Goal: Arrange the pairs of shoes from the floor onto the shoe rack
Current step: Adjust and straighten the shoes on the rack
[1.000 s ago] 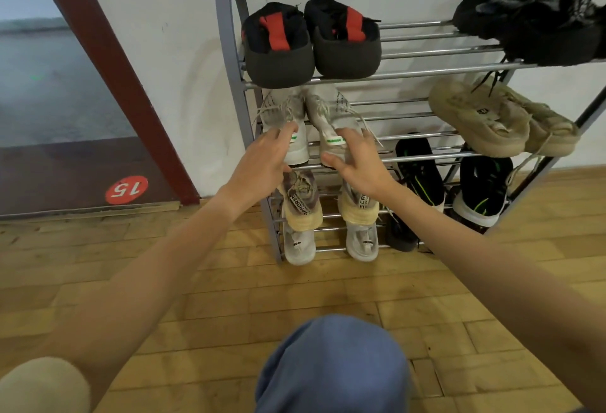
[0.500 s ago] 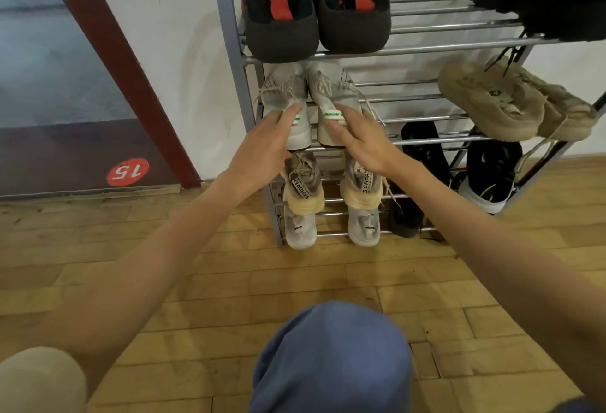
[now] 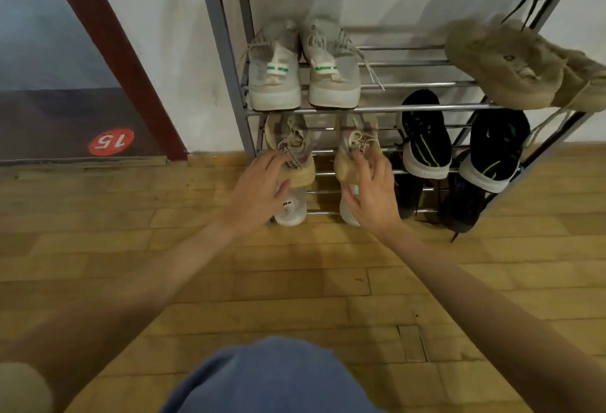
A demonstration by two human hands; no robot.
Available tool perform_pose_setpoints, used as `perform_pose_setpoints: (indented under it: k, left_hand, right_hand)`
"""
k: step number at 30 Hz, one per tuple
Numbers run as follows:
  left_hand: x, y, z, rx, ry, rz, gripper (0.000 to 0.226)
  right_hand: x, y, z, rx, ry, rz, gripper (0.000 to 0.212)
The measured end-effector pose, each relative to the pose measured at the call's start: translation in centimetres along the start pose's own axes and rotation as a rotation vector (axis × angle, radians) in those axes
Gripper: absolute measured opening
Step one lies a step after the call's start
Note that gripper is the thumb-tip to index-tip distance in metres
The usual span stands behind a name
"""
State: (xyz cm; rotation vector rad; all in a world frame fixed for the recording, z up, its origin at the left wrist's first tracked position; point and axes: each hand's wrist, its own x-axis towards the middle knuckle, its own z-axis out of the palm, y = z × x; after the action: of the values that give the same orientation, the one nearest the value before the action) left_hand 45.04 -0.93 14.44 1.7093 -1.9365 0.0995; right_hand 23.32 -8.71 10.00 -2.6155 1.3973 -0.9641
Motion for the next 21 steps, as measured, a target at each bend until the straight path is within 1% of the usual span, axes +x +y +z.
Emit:
perform_pose_setpoints:
  k: [2,3,5,7,10,13,17,19,21]
  left_hand:
    - [0.3,0.0,1.5,0.002,-0.051,-0.047,0.052]
    - [0.6,0.0,2.1,0.008,-0.066,-0.065,0.056]
    - [1.3,0.1,3.2,0.037,-0.081,-0.084,0.062]
    - [1.8,0.0,4.4,0.093,-0.079,-0.073,0.062]
    - [2.2,-0.4,5.9,0.208,-0.133,-0.049,0.057]
    - [2.3,-1.0,6.4,0.279,-0.166,-0.011,0.055]
    - [2.3,-1.0,6.3,0.225,-0.089,-0.004,0.047]
    - [2.4,-1.4,6.0,0.226,-0.038,-0.018,0.045]
    - [2.5,-1.9,5.7,0.238,-0.025,-0.020,0.044]
  right_hand:
    - [0.1,0.5,0.3,0.060,-0.049,0.130,0.071]
    - [0.3,0.9,0.3,0.092,-0.069,0.174,0.075]
    - [1.1,1.5,0.4,0.139,-0.099,0.235,0.080]
    - [1.9,2.2,0.9,0.166,-0.115,0.266,0.082]
    - [3.0,2.8,1.6,0.148,-0.148,0.249,0.083]
    - [3.5,2.9,1.9,0.194,-0.122,0.240,0.077]
    - [3.6,3.0,2.5,0.271,-0.065,0.197,0.074]
    - [3.7,2.8,2.7,0.280,-0.050,0.172,0.074]
    - [3.9,2.3,3.0,0.293,-0.031,0.152,0.072]
